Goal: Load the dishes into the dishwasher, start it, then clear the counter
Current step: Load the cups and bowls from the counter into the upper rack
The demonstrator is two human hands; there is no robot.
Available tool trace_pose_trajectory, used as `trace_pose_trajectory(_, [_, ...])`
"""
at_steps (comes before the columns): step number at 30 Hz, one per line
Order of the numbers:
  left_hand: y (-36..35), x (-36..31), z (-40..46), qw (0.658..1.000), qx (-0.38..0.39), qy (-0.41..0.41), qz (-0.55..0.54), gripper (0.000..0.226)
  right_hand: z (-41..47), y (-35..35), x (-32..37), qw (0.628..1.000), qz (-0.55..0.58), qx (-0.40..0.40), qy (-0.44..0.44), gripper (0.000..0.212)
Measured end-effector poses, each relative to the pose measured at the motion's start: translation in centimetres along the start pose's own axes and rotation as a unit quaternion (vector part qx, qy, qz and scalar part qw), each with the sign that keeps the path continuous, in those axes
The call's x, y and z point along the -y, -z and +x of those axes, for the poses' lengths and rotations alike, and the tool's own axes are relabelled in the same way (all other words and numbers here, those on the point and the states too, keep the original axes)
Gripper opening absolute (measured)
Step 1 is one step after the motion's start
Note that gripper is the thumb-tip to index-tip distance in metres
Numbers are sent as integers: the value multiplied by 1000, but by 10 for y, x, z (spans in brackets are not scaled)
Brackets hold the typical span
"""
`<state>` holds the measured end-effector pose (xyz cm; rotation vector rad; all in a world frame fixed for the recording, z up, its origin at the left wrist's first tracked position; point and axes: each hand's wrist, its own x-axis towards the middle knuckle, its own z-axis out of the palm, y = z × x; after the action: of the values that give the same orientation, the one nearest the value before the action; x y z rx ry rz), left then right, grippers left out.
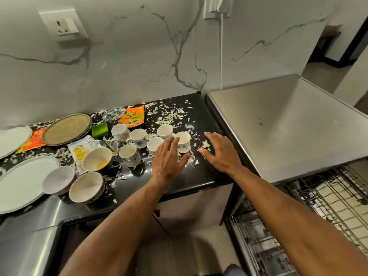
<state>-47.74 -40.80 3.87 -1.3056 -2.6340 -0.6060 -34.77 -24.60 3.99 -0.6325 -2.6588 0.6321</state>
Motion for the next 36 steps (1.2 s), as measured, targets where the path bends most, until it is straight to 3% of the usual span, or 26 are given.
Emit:
trace_pose_trajectory(7, [-21, 13, 14, 997, -5, 56, -59, 74, 49, -25, 5, 998, 20, 51, 20, 79])
trace_pose_trajectory(17, [-49, -10, 37, 988, -39, 111, -104, 87, 98, -39, -11, 972, 172, 162, 18, 71])
trace_pose_trajectory(23, [-64, -16, 43, 966, -28, 205, -157, 92, 115, -50, -19, 957, 187, 217, 47, 76])
trace_pose_trajectory(30, [-71, -24, 57, 944, -23, 265, -197, 87, 113, -60, -17, 940, 259, 212, 64, 59])
trace_pose_trajectory(36, [-78, -30, 61, 941, -61, 239, -231, 84, 107, -56, -24, 936, 305, 173, 40, 53])
